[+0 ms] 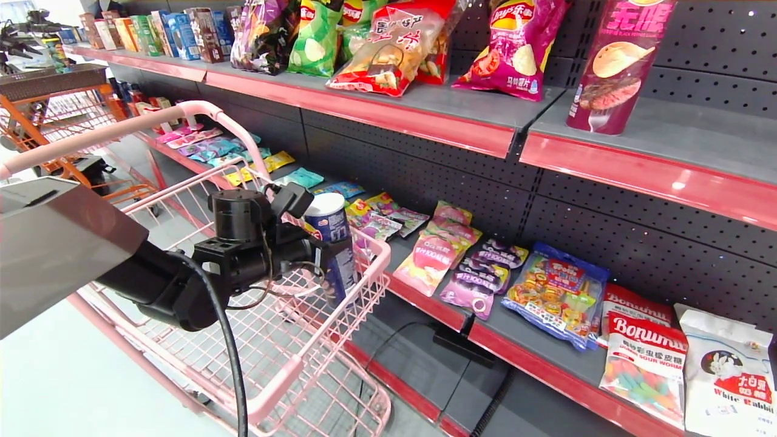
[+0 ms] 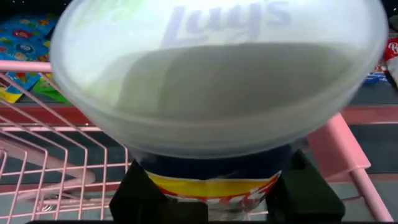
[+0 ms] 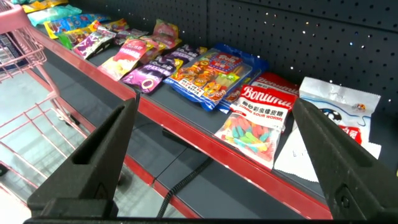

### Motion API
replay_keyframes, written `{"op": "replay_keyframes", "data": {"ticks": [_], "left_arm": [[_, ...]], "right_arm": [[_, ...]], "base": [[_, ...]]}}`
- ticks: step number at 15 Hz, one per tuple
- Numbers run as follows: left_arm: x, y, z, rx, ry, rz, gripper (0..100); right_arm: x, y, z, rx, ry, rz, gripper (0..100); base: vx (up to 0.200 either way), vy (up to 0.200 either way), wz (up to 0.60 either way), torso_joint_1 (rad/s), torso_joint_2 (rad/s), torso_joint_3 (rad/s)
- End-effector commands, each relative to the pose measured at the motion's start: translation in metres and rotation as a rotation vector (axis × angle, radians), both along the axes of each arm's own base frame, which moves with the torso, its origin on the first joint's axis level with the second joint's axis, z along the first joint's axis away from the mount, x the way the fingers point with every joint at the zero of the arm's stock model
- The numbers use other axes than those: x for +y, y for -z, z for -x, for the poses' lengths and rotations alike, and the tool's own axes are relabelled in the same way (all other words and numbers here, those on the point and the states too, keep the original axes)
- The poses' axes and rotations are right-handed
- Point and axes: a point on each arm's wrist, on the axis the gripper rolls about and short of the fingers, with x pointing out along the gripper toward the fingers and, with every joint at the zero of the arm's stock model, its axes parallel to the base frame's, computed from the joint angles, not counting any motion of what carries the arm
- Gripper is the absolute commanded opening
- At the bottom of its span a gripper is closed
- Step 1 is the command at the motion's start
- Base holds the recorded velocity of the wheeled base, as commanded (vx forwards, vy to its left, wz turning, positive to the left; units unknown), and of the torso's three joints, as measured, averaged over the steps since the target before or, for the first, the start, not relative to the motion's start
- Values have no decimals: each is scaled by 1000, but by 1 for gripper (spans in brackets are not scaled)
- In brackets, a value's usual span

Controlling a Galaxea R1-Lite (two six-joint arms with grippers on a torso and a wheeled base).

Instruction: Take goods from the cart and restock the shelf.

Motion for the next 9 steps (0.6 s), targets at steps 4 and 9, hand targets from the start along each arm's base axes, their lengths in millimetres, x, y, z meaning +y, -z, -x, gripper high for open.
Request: {"op": "replay_keyframes", "data": {"ticks": [4, 9], "left_arm": [[25, -71, 40, -62, -50, 64, 0], [72, -155, 117, -125, -151, 118, 0]], "right_arm": [[0, 0, 0, 1, 0, 1, 100], [0, 0, 0, 1, 0, -1, 100]], "base": [[0, 0, 0, 0, 0, 0], [0, 0, 0, 0, 0, 0]]}}
